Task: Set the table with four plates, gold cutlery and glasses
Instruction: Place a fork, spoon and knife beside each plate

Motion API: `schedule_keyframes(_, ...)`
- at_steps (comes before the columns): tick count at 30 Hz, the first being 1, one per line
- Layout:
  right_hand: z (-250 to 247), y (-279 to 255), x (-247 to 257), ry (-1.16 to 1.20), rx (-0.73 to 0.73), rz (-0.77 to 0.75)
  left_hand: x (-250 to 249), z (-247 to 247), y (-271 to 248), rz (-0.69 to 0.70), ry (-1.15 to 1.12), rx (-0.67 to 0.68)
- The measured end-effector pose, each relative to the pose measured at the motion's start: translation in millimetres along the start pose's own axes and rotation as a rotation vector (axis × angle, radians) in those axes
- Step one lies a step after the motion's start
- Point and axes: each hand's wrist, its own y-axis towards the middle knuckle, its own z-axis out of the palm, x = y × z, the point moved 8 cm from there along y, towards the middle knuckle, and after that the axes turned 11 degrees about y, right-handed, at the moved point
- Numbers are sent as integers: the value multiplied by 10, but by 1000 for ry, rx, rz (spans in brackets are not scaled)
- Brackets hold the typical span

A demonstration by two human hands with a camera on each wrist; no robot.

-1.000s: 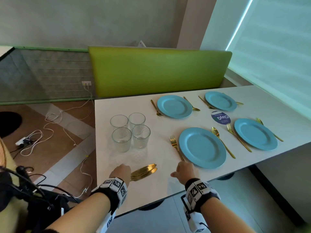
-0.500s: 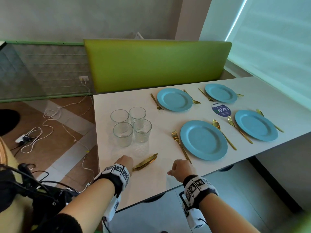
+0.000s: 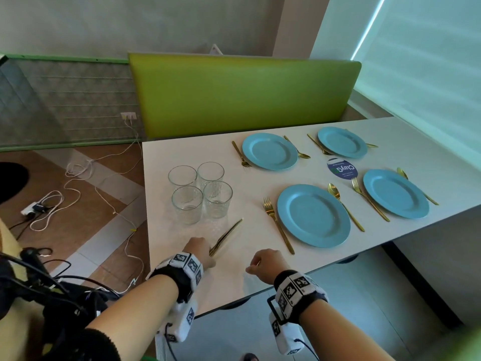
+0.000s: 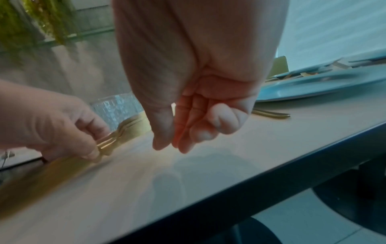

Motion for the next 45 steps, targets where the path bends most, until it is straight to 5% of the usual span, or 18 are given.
schedule_keyframes(9,-23,18,151,658,98,44,-468,84,37,129,-715,116)
schedule_keyframes(20,-103,105,-30,857,-28,110,-581,151,84,37,-887,187)
schedule_keyframes(25,-380,242,-224,547,-198,143,-508,-17,159,-33,-940,134)
schedule_keyframes(33,-523,503,-284,215,-206,201,-630,-169,268,-16,-941,92)
schedule_keyframes(45,-667,756,-264,136,-348,258,-682,-293,444,-11,-990,90)
